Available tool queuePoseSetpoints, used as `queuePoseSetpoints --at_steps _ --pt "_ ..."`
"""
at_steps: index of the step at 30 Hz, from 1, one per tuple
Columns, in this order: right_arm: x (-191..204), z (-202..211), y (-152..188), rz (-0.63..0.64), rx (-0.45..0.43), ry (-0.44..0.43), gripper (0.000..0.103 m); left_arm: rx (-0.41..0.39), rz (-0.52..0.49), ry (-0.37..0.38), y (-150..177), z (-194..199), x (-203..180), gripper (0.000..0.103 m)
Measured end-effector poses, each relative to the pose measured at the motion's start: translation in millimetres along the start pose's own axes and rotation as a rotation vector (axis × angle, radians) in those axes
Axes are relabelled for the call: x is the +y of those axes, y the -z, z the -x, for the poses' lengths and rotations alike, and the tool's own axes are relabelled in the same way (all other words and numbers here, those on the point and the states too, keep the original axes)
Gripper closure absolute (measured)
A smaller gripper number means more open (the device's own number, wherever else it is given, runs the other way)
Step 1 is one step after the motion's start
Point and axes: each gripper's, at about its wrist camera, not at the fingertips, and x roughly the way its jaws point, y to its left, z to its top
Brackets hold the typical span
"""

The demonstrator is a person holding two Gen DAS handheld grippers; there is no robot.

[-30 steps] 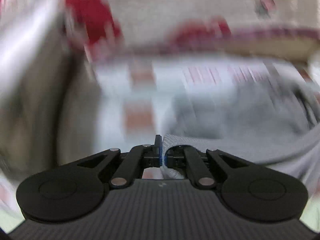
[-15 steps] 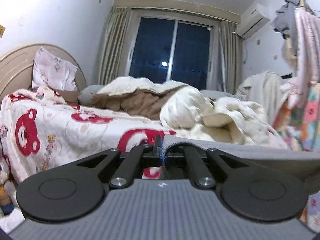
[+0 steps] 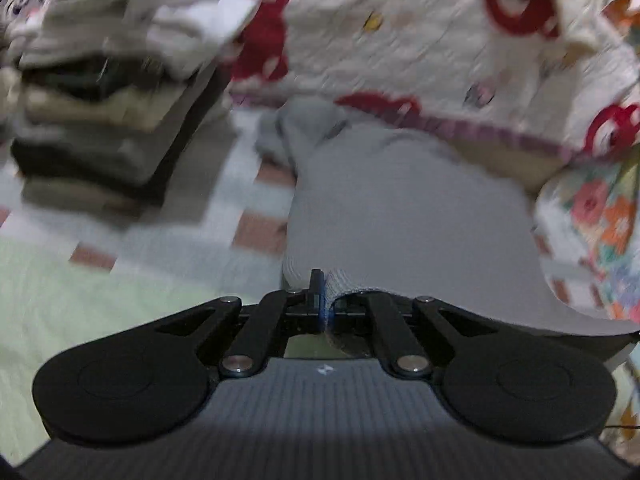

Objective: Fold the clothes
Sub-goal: 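Lift the shirt by both shoulders and shake it out in the air, then lay the shirt flat on the mat and open both grippers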

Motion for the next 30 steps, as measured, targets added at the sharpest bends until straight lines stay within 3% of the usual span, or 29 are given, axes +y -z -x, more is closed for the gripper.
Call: queuePoseSetpoints --at_steps 2,8,13,15,18,21,23,26,30 --pt "-6 -7 25 -0.018 0.051 0.012 0.101 0.004 -0.024 -0.014 -2 3 0 0.101" --pt "24 11 -24 0.198 0.032 -0.01 0.101 0.012 -0.08 0.017 -19 36 -1 0.101" --pt "40 48 -26 0.348 0.027 0.028 0.101 0.066 -0.172 0.01 4 55 -14 0.101" --pt "39 61 -12 0.324 0.017 0.037 0.101 0.112 -0.115 0.024 18 51 -3 0.101" --pt "28 66 24 0.265 0.077 0.065 0.101 0.213 -0.026 0.041 39 38 15 0.101" --pt "13 61 61 0.181 0.148 0.087 0.101 0.256 -0.102 0.016 46 37 11 0.101" --pt "22 59 74 0.287 0.142 0.127 0.101 0.248 -0.131 0.021 36 44 6 0.101" --pt "28 70 51 0.277 0.098 0.091 0.101 0.24 -0.137 0.05 21 58 2 0.101" --pt "28 88 35 0.26 0.088 0.068 0.101 0.307 -0.087 0.069 33 54 12 0.101"
